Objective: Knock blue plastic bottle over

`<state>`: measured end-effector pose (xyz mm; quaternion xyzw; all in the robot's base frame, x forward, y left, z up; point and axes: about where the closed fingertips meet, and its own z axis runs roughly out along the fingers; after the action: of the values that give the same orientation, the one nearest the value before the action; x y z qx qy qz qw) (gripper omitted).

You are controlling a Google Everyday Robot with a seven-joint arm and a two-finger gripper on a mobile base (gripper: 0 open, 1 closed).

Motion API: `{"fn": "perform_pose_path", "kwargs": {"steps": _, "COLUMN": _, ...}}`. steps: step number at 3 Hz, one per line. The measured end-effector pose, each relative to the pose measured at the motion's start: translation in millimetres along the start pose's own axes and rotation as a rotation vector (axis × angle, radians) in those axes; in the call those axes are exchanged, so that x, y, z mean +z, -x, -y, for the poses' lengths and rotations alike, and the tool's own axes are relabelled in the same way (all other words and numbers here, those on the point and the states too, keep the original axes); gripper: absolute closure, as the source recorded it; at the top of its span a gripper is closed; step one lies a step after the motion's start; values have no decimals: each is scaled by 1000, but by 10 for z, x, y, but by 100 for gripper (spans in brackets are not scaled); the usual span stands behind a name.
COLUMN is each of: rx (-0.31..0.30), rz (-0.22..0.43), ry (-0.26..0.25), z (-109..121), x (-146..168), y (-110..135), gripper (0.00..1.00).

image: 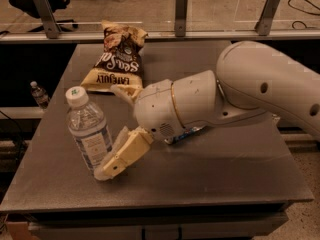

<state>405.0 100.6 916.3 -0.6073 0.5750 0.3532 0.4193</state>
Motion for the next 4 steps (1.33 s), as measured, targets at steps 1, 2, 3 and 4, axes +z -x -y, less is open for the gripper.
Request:
{"fn": "perform_pose_path", "kwargs": {"steps": 1, "rx": 3, "rz": 56, "ry": 29, "z": -3, "x": 28, "y": 6, "gripper": 0}}
{"fn": "perform_pose_path", "kwargs": {"steps": 2, "rx": 0, "rz": 89, "ry": 57, "z": -20, "x": 81, "y": 42, "gripper": 17}}
{"fn": "perform_pose_path", "kwargs": {"steps": 3, "rx": 0, "rz": 103, "ry": 73, "z": -27, "x": 110, "y": 76, "gripper": 40}}
{"fn": "perform_pose_path", "kwargs": {"steps": 4, "rx": 8, "rz": 107, "ry": 73, "z": -36, "x": 119, "y": 104, "gripper": 64}}
